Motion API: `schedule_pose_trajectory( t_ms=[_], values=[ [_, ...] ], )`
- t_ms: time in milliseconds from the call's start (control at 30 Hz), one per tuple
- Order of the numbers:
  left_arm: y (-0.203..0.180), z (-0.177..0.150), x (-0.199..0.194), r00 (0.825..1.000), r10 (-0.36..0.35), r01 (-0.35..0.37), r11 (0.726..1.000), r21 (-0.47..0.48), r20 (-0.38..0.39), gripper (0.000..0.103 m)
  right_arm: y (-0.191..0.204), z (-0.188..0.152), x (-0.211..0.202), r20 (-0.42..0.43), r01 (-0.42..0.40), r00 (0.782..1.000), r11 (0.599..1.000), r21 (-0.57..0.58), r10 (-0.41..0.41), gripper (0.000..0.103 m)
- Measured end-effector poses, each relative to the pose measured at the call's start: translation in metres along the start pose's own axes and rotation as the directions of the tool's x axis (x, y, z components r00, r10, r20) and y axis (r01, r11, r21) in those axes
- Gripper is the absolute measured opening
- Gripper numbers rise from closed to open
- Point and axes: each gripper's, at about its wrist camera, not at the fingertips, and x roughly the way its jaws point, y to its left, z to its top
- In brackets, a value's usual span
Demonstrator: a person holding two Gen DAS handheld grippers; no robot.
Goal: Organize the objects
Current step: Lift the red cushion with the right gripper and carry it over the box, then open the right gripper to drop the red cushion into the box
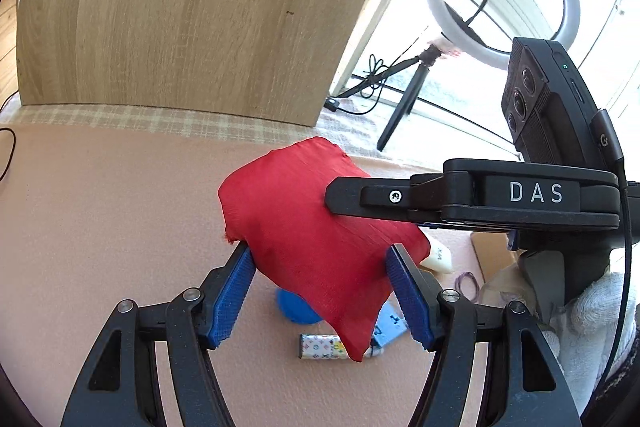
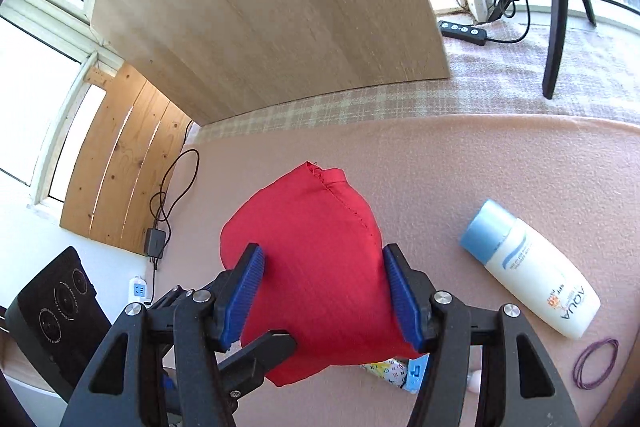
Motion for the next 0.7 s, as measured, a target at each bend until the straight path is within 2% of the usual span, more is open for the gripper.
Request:
schedule_pose_trajectory(
  t_ms=[200,400,600,700],
  values=[
    [-0.087,-0.017,0.001,0.994,-0.110,0.112,0.989,0.096,-0.028,0.071,-0.049,-0.046,-0.085,0.100,0.064,0.992,0.995,0.079,-0.072,0.057],
    [-0.189,-0.041,0.029,0.970,-0.214,0.234,0.950,0.205,-0.113,0.071,-0.115,-0.098,-0.159,0.168,0.135,0.971,0.969,0.209,-0.172,0.057],
    [-0.274,-0.070,0.058,0.941,-0.271,0.321,0.906,0.275,-0.204,0.071,-0.172,-0.135,-0.209,0.196,0.198,0.942,0.925,0.325,-0.271,0.057],
    [-0.305,-0.085,0.071,0.933,-0.270,0.338,0.886,0.318,-0.238,0.071,-0.190,-0.148,-0.224,0.200,0.226,0.929,0.906,0.359,-0.311,0.057]
  ],
)
